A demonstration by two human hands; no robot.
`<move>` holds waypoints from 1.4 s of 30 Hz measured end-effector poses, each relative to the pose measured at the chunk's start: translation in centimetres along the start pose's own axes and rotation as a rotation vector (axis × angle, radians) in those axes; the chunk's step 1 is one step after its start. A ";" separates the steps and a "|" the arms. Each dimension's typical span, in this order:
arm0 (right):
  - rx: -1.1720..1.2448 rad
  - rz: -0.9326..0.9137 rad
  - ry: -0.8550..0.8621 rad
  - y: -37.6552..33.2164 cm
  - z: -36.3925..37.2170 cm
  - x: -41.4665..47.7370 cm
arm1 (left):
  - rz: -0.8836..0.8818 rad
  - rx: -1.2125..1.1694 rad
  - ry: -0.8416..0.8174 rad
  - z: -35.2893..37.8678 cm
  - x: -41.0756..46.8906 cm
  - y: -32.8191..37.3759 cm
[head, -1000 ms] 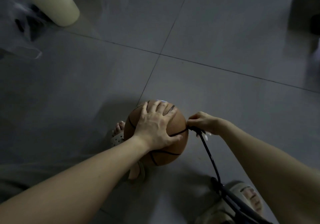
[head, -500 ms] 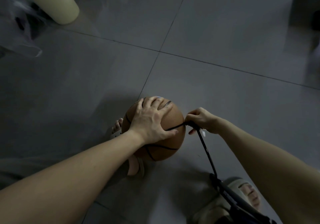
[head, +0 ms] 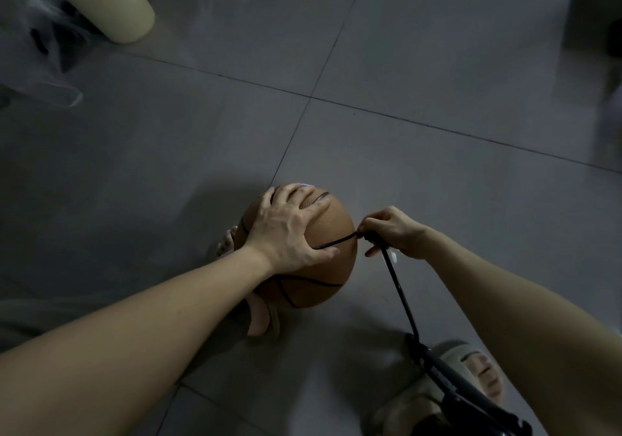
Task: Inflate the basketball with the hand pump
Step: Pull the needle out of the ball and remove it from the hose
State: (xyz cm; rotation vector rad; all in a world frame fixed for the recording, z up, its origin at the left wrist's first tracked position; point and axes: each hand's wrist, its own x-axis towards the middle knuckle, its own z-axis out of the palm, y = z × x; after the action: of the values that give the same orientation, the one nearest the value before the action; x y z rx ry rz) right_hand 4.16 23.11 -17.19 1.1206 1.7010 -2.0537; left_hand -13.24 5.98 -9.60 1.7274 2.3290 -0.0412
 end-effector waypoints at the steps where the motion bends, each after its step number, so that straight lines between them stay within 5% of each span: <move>1: 0.001 -0.001 0.000 -0.1 0.0 -0.1 | -0.002 0.003 -0.001 0.0 0.0 -0.1; 9: 0.020 -0.013 0.009 -0.2 -0.5 -1.0 | -0.008 0.002 -0.004 0.1 0.1 -0.5; 15: -0.066 -0.007 0.198 0.8 -4.4 -3.9 | -0.016 0.011 -0.024 0.2 0.7 -0.7; 22: -0.452 -0.115 0.221 -4.0 -5.8 -11.0 | -0.022 0.043 -0.190 -1.0 1.7 0.2; 28: -0.673 -0.028 0.197 -5.4 -4.5 -17.6 | 0.019 0.136 -0.253 -2.2 0.9 3.2; 32: -0.572 -0.018 0.295 -4.6 -3.1 -20.7 | 0.095 0.038 -0.240 -4.2 -1.1 7.0; 37: -0.462 -0.073 0.401 -2.9 -1.4 -23.7 | 0.152 -0.498 -0.243 -7.6 -3.7 13.2; 42: -0.457 -0.197 0.446 -1.8 1.1 -25.5 | 0.277 -0.389 -0.219 -9.1 -5.4 17.6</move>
State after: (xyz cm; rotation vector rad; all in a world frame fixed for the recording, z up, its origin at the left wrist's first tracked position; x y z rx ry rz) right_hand 19.79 15.64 1.62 1.3540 2.4191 -1.4457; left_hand 3.26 7.70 2.49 1.7242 1.7859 0.2424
